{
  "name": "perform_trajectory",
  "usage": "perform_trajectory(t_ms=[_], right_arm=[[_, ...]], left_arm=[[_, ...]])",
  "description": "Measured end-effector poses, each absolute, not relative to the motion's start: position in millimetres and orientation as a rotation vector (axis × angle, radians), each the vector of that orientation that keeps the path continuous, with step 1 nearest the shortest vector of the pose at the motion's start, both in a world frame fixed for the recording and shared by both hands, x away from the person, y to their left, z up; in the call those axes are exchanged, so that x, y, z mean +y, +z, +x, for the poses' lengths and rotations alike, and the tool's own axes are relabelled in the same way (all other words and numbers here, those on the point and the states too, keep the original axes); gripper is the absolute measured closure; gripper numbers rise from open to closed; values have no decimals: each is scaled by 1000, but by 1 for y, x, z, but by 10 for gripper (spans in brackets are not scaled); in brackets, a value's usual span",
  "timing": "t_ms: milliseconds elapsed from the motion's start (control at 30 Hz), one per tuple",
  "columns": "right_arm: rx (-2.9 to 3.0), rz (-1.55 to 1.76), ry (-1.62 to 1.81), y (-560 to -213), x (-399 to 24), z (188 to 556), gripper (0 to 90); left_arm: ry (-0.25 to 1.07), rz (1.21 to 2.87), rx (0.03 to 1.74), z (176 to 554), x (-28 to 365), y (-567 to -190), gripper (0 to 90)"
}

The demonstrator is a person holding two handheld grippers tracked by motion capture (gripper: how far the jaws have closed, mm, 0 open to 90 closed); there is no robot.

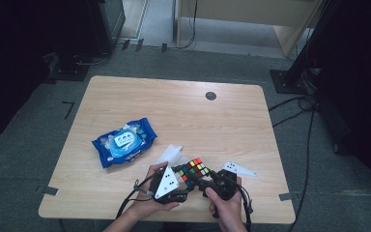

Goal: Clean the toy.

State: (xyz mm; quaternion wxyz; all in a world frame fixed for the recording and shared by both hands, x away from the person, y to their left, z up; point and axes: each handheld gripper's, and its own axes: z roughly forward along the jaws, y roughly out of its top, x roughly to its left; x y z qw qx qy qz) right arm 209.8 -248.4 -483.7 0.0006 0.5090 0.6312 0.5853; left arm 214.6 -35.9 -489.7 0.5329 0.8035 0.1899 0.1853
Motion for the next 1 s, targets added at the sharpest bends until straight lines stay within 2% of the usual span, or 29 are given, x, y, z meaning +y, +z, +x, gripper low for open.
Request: perform_trajectory(t_ms=[400, 500, 700, 867, 900, 1000], right_arm=[[2003, 1566, 1925, -480, -243, 212, 324], [1978, 1528, 1959, -475, -247, 212, 310], [1927, 1467, 1925, -459, -254, 217, 348], [2052, 1364, 1655, -462, -228, 236, 361], [2147, 1258, 1495, -469, -209, 247, 356], [2224, 1178, 1353, -484, -185, 261, 353]], left_arm=[[489, 1909, 477, 217, -29, -487, 340], [495, 1887, 516, 225, -15, -483, 340], [529, 1823, 621, 246, 29, -472, 340], [550, 1772, 684, 256, 59, -463, 340], [554, 1758, 697, 258, 67, -460, 340], [548, 1740, 716, 259, 73, -459, 340]])
